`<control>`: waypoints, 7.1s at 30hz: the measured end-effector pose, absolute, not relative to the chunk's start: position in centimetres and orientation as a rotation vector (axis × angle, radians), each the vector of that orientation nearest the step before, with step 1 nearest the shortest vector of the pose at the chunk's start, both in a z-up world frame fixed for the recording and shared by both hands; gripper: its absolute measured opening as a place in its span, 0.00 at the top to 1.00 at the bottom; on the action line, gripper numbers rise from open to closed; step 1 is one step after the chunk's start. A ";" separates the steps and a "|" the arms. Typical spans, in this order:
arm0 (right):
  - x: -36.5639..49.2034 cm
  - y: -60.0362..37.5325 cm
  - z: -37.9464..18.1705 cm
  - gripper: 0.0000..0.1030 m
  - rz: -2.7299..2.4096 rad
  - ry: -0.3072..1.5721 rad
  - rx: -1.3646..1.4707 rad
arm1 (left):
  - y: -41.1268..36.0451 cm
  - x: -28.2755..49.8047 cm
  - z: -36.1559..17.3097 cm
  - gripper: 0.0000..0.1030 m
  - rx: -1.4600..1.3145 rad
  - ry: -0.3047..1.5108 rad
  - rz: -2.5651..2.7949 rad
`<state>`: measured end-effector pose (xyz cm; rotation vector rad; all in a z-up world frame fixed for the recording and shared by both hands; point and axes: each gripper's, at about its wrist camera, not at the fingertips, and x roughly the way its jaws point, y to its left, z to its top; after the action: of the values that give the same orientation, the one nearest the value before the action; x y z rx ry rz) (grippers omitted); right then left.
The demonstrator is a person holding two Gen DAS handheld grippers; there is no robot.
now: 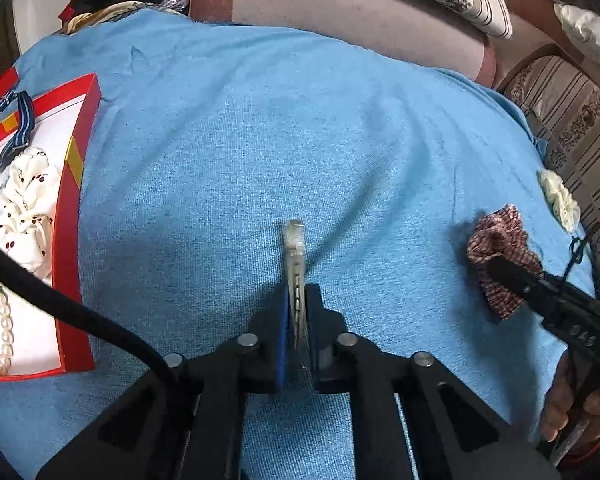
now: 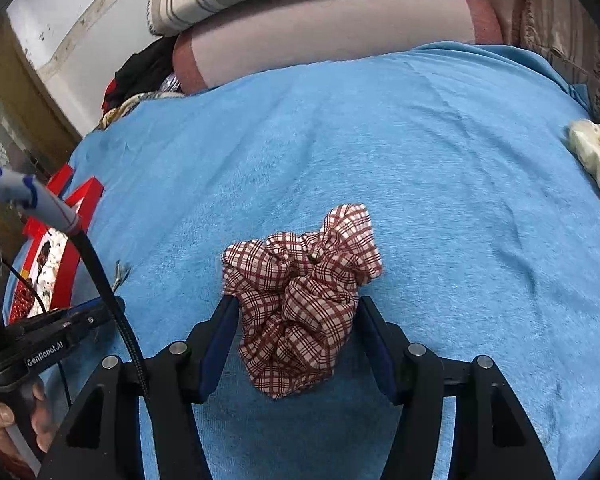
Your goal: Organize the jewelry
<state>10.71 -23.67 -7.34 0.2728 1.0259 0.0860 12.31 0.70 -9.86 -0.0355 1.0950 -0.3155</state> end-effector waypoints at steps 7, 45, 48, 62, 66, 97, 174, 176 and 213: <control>9.3 -23.0 -6.1 0.84 0.093 1.000 0.235 | 0.6 10.1 -6.8 0.94 0.006 1.022 -0.278; 9.1 -7.3 2.6 0.84 0.401 0.914 0.058 | 13.1 4.6 0.8 0.94 0.051 0.826 0.032; 10.8 -4.4 2.5 0.84 0.452 0.917 0.053 | 16.1 5.9 0.7 0.94 0.028 0.841 0.072; 16.5 6.3 -0.3 0.84 0.660 0.995 0.102 | 27.9 15.2 0.6 0.94 -0.028 0.883 0.205; 18.1 8.4 -0.8 0.84 0.678 0.993 0.092 | 29.1 18.3 -0.4 0.94 -0.049 0.914 0.189; 26.4 9.9 -4.1 0.39 0.548 1.029 0.050 | 32.0 23.3 -2.1 0.51 -0.226 0.954 0.123; 3.3 3.2 1.0 0.26 0.349 0.862 -0.059 | 20.8 -4.6 3.3 0.00 -0.044 0.727 0.357; 3.2 3.2 1.1 0.26 0.345 0.859 -0.061 | 20.8 -4.6 3.2 0.00 -0.041 0.729 0.352; 4.1 2.9 0.8 0.23 0.318 0.860 -0.070 | 20.6 -3.8 2.0 0.00 -0.065 0.778 0.321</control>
<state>4.13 2.93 0.84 -0.0695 0.8596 0.3182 -3.82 20.65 2.03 -0.0648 0.7783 0.3206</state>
